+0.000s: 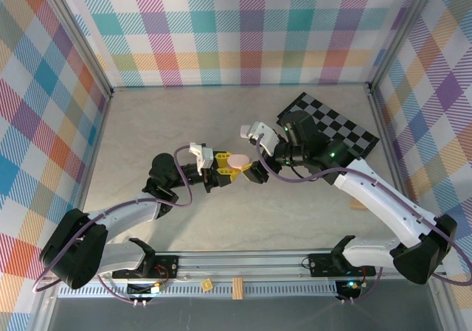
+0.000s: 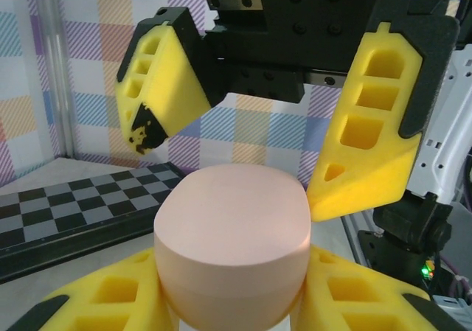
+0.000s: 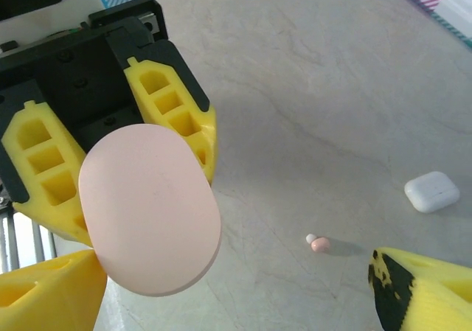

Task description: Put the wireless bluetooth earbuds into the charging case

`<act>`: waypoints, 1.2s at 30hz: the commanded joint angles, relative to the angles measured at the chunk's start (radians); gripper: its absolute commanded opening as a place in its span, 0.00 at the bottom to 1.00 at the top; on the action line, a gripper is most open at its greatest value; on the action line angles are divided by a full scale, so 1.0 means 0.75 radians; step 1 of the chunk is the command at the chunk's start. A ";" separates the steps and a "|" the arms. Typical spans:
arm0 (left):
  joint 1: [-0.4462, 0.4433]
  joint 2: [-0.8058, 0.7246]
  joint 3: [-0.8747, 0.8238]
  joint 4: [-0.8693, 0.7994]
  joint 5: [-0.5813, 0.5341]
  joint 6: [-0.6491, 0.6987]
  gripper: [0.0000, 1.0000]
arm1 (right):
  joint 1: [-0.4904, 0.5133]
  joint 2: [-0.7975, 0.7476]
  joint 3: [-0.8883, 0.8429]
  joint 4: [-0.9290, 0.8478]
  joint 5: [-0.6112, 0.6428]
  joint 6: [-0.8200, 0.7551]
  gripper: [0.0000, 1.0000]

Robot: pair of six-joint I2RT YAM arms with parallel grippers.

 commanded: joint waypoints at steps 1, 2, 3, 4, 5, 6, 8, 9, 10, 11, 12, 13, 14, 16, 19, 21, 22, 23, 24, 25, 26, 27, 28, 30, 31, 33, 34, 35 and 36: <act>-0.007 -0.031 -0.012 0.009 0.053 0.046 0.35 | -0.005 -0.010 0.064 0.107 0.162 0.069 0.90; -0.007 -0.029 -0.015 0.008 0.056 0.050 0.35 | -0.006 -0.013 0.069 0.114 0.173 0.084 0.90; -0.007 -0.028 -0.016 0.005 0.056 0.052 0.35 | -0.005 -0.014 0.074 0.117 0.180 0.093 0.90; -0.007 -0.027 -0.017 0.006 0.055 0.055 0.35 | -0.007 -0.013 0.080 0.119 0.187 0.107 0.90; -0.007 -0.027 -0.019 0.005 0.054 0.058 0.35 | -0.006 -0.011 0.084 0.119 0.195 0.119 0.90; -0.007 -0.026 -0.022 0.006 0.054 0.059 0.35 | -0.007 -0.008 0.090 0.116 0.201 0.129 0.90; -0.007 -0.028 -0.026 0.008 0.052 0.061 0.35 | -0.008 0.000 0.096 0.115 0.227 0.151 0.90; -0.007 -0.032 -0.027 0.008 0.053 0.060 0.35 | -0.007 0.006 0.104 0.114 0.254 0.169 0.89; -0.007 -0.036 -0.030 0.008 0.053 0.059 0.35 | -0.008 0.011 0.111 0.109 0.276 0.182 0.89; -0.007 -0.042 -0.032 0.005 0.054 0.059 0.35 | -0.007 0.019 0.121 0.104 0.299 0.198 0.89; -0.007 -0.048 -0.033 0.003 0.055 0.059 0.35 | -0.007 0.025 0.130 0.100 0.322 0.214 0.89; -0.007 -0.054 -0.035 -0.001 0.053 0.059 0.35 | -0.007 0.028 0.138 0.097 0.328 0.224 0.89; -0.007 -0.060 -0.036 -0.008 0.050 0.063 0.36 | -0.007 0.029 0.141 0.091 0.313 0.221 0.89; -0.007 -0.065 -0.040 -0.023 0.037 0.069 0.36 | -0.007 0.015 0.132 0.080 0.180 0.179 0.90; -0.005 -0.057 -0.045 -0.043 0.017 0.089 0.36 | -0.020 -0.051 0.060 0.139 0.023 0.194 0.92; -0.005 -0.050 -0.049 -0.039 0.011 0.092 0.36 | -0.071 -0.102 0.006 0.197 -0.052 0.297 0.91; -0.004 -0.050 -0.052 -0.037 0.010 0.092 0.36 | -0.111 -0.125 -0.022 0.223 -0.083 0.364 0.91; -0.002 -0.050 -0.053 -0.037 0.009 0.090 0.36 | -0.162 -0.143 -0.048 0.243 -0.101 0.427 0.91; -0.003 -0.052 -0.055 -0.037 0.008 0.091 0.36 | -0.203 -0.155 -0.073 0.253 -0.104 0.480 0.90; -0.003 -0.057 -0.057 -0.039 0.006 0.092 0.36 | -0.250 -0.162 -0.098 0.256 -0.098 0.539 0.89; -0.003 -0.064 -0.058 -0.044 0.004 0.095 0.36 | -0.293 -0.165 -0.121 0.252 -0.083 0.585 0.89; -0.002 -0.067 -0.061 -0.050 0.004 0.097 0.36 | -0.336 -0.160 -0.144 0.240 -0.062 0.621 0.88; -0.001 -0.071 -0.060 -0.058 0.006 0.098 0.36 | -0.365 -0.149 -0.160 0.222 -0.037 0.645 0.88; -0.001 -0.080 -0.058 -0.075 0.008 0.103 0.36 | -0.391 -0.096 -0.164 0.137 0.077 0.619 0.86; -0.001 -0.081 -0.059 -0.079 0.010 0.104 0.36 | -0.391 -0.061 -0.152 0.086 0.116 0.589 0.86; -0.001 -0.093 -0.058 -0.089 0.012 0.104 0.36 | -0.390 0.022 -0.132 0.003 0.217 0.552 0.86; -0.001 -0.097 -0.059 -0.094 0.014 0.102 0.36 | -0.386 0.055 -0.129 -0.017 0.260 0.538 0.86; -0.001 -0.103 -0.061 -0.099 0.015 0.103 0.36 | -0.383 0.095 -0.122 -0.038 0.297 0.523 0.86; -0.001 -0.107 -0.064 -0.108 0.015 0.109 0.36 | -0.380 0.137 -0.110 -0.062 0.339 0.512 0.87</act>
